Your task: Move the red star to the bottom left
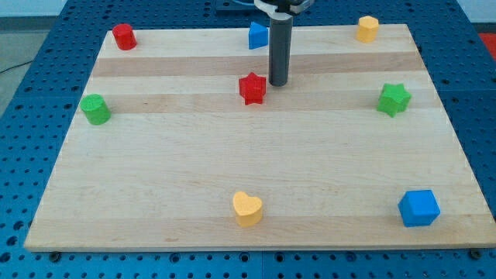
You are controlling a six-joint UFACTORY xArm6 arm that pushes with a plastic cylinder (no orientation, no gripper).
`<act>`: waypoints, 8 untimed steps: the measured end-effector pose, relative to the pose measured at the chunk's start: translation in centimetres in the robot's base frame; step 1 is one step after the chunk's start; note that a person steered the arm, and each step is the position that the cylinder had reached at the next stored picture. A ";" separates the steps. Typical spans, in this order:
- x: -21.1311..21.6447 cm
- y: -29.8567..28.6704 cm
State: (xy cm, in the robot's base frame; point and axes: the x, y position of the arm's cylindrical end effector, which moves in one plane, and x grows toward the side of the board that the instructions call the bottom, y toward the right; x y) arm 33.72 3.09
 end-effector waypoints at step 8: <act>10.3 -5.0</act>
State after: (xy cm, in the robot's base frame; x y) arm 43.98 -1.93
